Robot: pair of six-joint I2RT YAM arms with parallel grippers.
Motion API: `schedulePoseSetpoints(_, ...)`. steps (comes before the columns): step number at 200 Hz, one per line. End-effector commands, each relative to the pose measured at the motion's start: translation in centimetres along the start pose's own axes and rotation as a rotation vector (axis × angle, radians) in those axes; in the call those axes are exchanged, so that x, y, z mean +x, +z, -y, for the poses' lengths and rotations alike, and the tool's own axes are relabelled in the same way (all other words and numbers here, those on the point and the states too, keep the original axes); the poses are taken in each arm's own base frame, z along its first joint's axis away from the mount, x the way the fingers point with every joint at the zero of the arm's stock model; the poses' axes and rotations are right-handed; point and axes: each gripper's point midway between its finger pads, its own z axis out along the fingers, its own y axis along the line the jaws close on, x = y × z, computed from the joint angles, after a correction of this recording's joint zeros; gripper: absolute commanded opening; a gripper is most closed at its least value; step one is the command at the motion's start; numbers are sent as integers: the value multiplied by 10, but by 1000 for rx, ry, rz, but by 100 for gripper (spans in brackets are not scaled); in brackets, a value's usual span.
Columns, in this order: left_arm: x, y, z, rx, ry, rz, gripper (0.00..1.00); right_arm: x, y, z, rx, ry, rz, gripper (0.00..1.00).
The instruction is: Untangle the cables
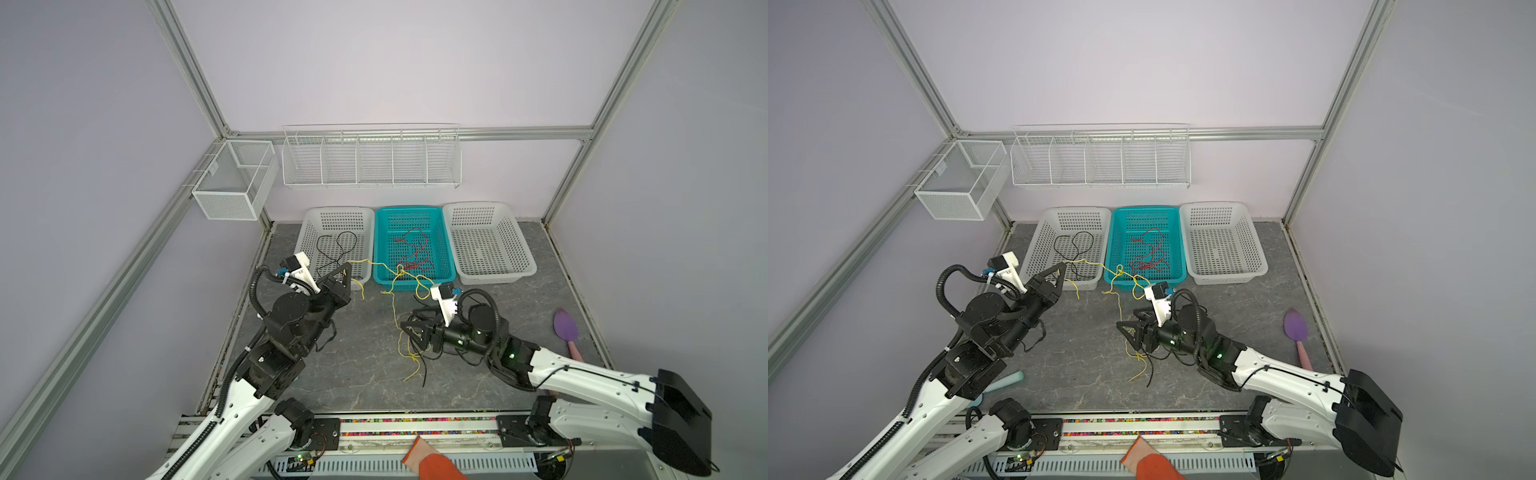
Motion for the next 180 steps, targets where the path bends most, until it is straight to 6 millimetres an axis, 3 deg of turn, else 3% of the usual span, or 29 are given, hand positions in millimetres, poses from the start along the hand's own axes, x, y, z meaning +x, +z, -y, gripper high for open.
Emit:
schedulePoseSetpoints(1, -13, -3, 17, 40, -37, 53, 0, -36, 10, -6, 16, 16, 138, 76)
schedulePoseSetpoints(74, -9, -4, 22, 53, -48, 54, 0, -50, 30, 13, 106, 58, 208, 76)
schedulePoseSetpoints(109, -7, -4, 24, 61, -54, 53, 0, -61, 41, 11, 106, 81, 238, 75)
schedulePoseSetpoints(138, -4, -4, 24, 70, -68, 51, 0, -65, 47, 24, 170, 113, 273, 72)
schedulePoseSetpoints(157, -2, -4, 26, 69, -66, 32, 0, -68, 54, 23, 174, 104, 267, 65)
schedulePoseSetpoints(180, -2, -3, 25, 67, -65, 29, 0, -71, 58, 21, 176, 90, 263, 46)
